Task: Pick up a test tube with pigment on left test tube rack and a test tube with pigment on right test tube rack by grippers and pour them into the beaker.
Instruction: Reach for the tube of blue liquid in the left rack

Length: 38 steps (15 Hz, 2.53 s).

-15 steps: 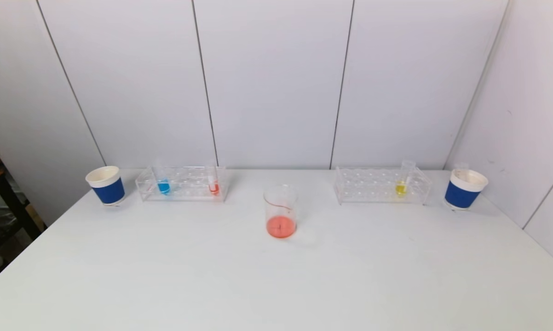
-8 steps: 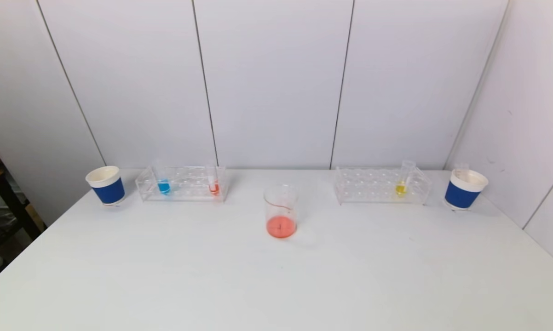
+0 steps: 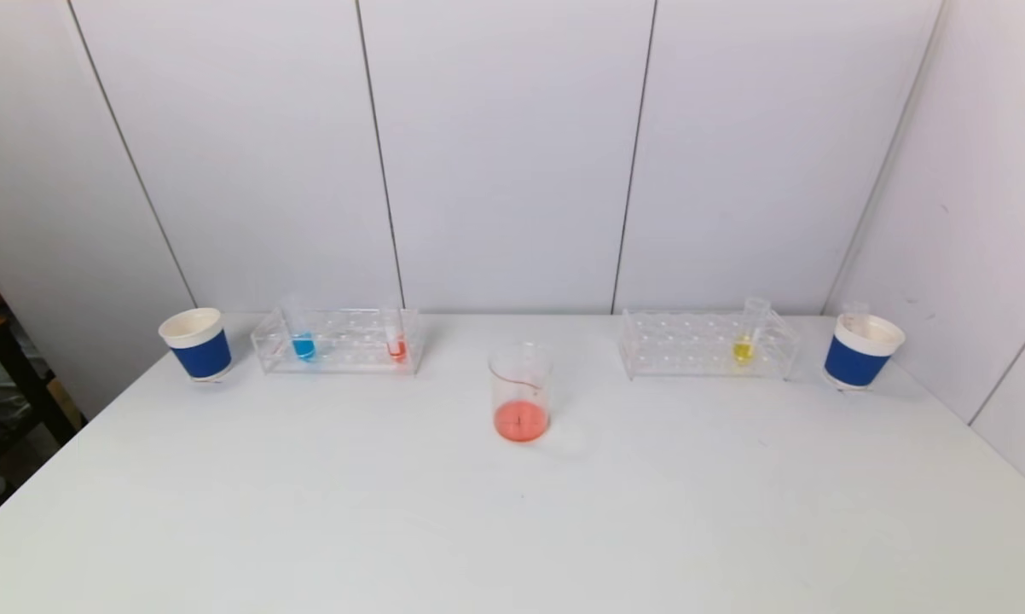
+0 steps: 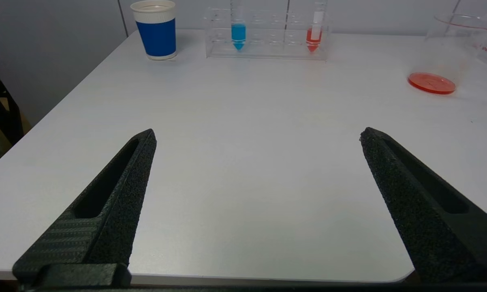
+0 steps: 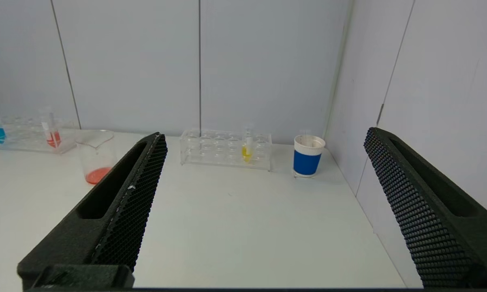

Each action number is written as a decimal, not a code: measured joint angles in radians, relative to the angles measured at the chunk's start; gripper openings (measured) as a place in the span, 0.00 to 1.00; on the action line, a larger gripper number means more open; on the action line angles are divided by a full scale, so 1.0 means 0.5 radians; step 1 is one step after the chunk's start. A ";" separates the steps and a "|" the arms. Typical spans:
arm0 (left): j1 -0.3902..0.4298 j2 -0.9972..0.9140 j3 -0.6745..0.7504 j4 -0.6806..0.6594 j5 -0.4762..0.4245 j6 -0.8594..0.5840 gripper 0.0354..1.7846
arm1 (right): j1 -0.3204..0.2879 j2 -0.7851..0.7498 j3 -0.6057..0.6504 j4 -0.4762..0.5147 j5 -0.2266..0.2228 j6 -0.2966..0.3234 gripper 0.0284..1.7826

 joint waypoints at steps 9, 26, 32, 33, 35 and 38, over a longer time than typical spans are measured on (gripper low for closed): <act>0.000 0.000 0.000 0.000 0.000 0.000 0.99 | 0.006 -0.131 0.481 -0.127 -0.001 -0.011 0.99; 0.000 0.000 0.000 0.000 0.000 0.001 0.99 | 0.006 -0.133 1.421 -0.884 -0.014 -0.144 0.99; 0.000 0.000 0.000 -0.001 0.000 0.000 0.99 | 0.006 -0.134 1.424 -0.827 -0.012 -0.103 0.99; -0.001 0.000 0.000 -0.001 0.000 0.000 0.99 | 0.006 -0.134 1.424 -0.827 -0.012 -0.101 0.99; 0.000 0.000 0.000 0.000 0.000 0.001 0.99 | 0.006 -0.134 1.424 -0.827 -0.012 -0.100 0.99; 0.000 0.000 0.000 -0.001 0.000 0.000 0.99 | 0.006 -0.134 1.424 -0.827 -0.012 -0.100 0.99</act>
